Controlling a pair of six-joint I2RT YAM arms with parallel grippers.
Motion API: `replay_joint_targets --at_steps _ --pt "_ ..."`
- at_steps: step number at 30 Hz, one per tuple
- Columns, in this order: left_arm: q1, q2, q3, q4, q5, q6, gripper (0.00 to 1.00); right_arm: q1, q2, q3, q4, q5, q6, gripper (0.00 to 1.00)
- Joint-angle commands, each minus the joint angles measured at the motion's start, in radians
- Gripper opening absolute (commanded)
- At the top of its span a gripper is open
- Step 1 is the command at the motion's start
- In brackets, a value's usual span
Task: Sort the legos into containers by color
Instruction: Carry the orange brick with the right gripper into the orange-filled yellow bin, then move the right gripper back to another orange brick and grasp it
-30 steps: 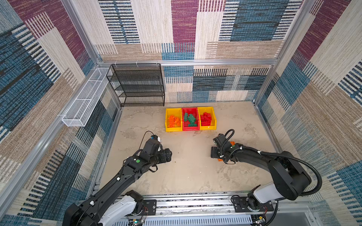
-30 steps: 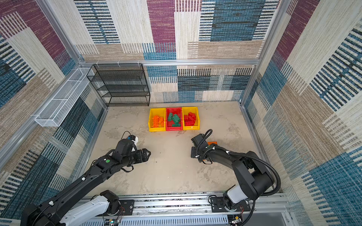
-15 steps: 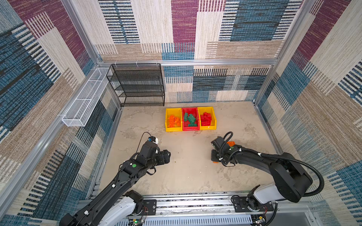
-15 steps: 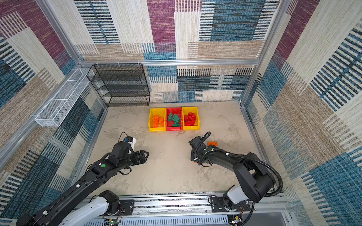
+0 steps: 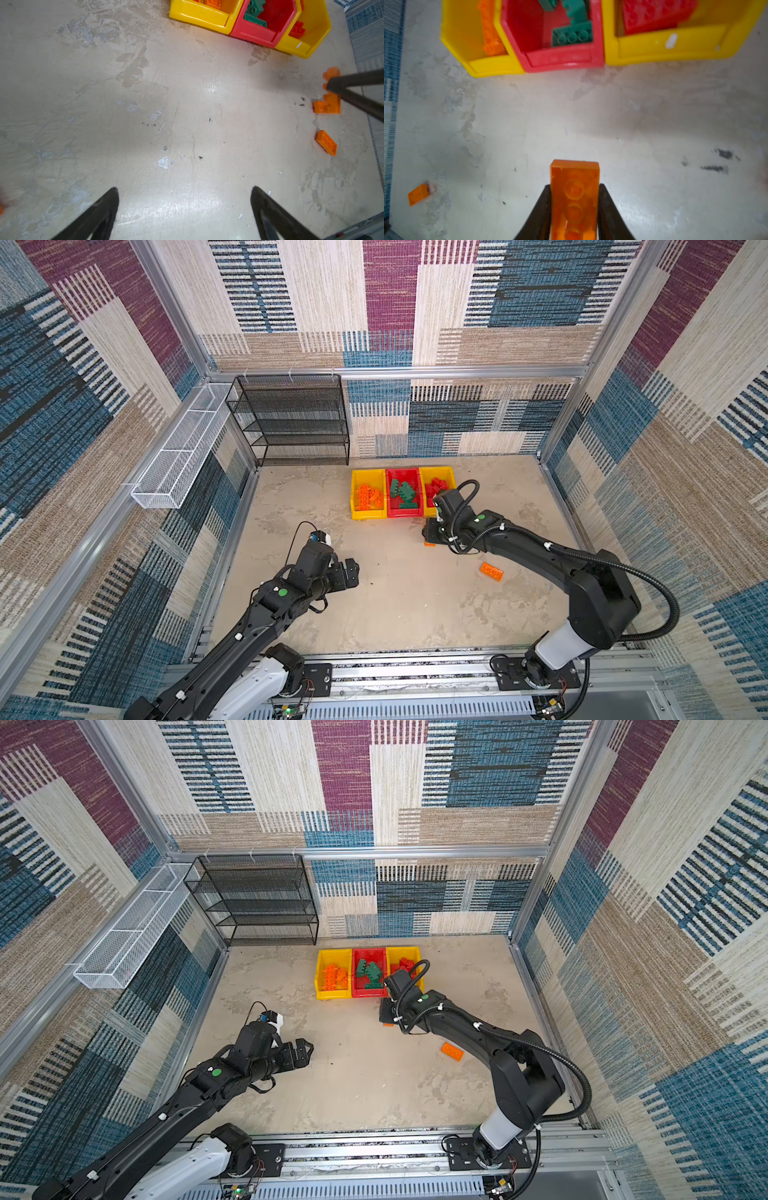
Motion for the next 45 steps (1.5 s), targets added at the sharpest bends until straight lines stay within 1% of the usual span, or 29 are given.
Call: replay_joint_targets --at_steps 1,6,11,19,20,21,23,24,26,29,31,36,38,40,42,45 --pt "0.003 0.012 0.023 -0.008 -0.020 -0.019 0.99 0.000 0.092 0.136 0.084 -0.055 -0.072 0.31" --pt "0.007 0.045 0.054 -0.003 -0.023 -0.011 0.99 0.000 0.320 0.417 0.078 -0.086 -0.158 0.31" --pt "0.010 0.086 0.097 -0.023 -0.039 -0.007 0.99 0.000 0.501 0.636 0.088 -0.115 -0.218 0.32" --pt "0.015 0.105 0.123 -0.037 -0.054 -0.020 0.99 0.000 0.795 1.030 0.001 -0.154 -0.252 0.33" --pt "0.015 0.107 0.124 -0.042 -0.055 -0.019 0.99 0.000 0.830 1.085 -0.024 -0.155 -0.258 0.35" --pt "0.017 0.108 0.127 -0.046 -0.056 -0.018 0.99 0.000 0.865 1.137 -0.050 -0.159 -0.262 0.45" --pt "0.016 0.105 0.130 -0.049 -0.059 -0.017 0.99 0.000 0.896 1.205 -0.085 -0.166 -0.270 0.74" --pt "0.016 0.102 0.132 -0.051 -0.060 -0.013 0.99 0.000 0.890 1.211 -0.088 -0.161 -0.274 0.82" --pt "0.018 0.100 0.134 -0.045 -0.059 -0.010 0.99 0.000 0.845 1.179 -0.075 -0.136 -0.285 0.88" --pt "0.017 0.102 0.137 -0.026 -0.045 0.006 0.99 0.000 0.719 1.044 -0.048 -0.074 -0.303 0.90" --pt "0.018 0.104 0.140 -0.010 -0.026 0.015 0.99 0.000 0.612 0.913 -0.035 -0.021 -0.303 0.89" --pt "0.011 0.119 0.151 0.046 0.061 0.040 0.99 -0.017 0.284 0.437 0.020 0.145 -0.245 0.90" --pt "-0.007 0.137 0.154 0.071 0.087 0.040 0.99 -0.045 0.154 0.246 0.026 0.174 -0.202 0.89" --pt "-0.049 0.166 0.155 0.109 0.100 0.038 0.99 -0.089 0.015 0.047 0.026 0.191 -0.148 0.89" --pt "-0.111 0.209 0.162 0.148 0.097 0.036 0.99 -0.147 -0.117 -0.132 0.031 0.196 -0.107 0.89" --pt "-0.208 0.296 0.187 0.219 0.117 0.036 0.99 -0.241 -0.256 -0.318 0.029 0.187 -0.086 0.89"
